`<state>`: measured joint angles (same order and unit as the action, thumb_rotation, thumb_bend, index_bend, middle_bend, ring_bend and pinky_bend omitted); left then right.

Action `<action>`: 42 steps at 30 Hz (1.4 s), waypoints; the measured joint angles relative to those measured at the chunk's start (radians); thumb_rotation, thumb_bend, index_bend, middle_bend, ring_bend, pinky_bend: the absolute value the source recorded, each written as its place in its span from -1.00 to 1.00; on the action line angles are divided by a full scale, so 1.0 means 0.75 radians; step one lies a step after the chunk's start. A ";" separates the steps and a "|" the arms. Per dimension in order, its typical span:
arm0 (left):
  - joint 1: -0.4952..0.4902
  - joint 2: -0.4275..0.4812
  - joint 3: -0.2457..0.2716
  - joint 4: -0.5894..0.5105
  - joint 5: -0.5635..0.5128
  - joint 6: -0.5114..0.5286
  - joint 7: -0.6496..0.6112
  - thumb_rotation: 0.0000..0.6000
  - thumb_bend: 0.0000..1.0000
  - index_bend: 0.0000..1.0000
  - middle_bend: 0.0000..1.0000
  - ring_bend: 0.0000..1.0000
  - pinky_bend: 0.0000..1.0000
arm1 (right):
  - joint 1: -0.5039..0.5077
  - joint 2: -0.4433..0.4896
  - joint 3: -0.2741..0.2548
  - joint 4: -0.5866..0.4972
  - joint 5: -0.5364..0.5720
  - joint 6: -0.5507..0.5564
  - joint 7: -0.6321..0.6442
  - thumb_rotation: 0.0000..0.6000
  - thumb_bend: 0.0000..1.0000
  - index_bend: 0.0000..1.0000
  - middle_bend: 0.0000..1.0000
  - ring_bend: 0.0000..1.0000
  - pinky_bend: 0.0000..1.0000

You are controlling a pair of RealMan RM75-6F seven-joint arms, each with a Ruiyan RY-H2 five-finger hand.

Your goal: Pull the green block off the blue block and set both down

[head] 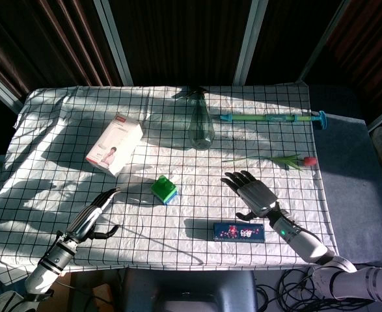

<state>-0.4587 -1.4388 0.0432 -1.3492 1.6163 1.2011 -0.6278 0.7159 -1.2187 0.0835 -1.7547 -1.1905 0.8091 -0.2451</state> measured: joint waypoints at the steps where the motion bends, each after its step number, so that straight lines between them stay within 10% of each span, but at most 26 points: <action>1: 0.001 0.001 0.000 -0.001 -0.003 0.001 0.000 1.00 -0.26 -1.00 -1.00 -1.00 -0.99 | 0.000 -0.001 0.000 0.002 0.000 0.001 0.003 1.00 -0.63 -1.00 -1.00 -1.00 -1.00; 42: -0.470 -0.221 -0.198 0.224 -0.124 -0.456 0.318 1.00 -0.36 -1.00 -1.00 -1.00 -0.93 | 0.025 0.264 0.172 0.201 0.213 -0.166 0.438 1.00 -0.63 -1.00 -1.00 -1.00 -1.00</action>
<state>-0.8111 -1.6049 -0.1051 -1.1812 1.5235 0.8592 -0.3892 0.7345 -1.0211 0.2127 -1.6038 -1.0310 0.6843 0.0831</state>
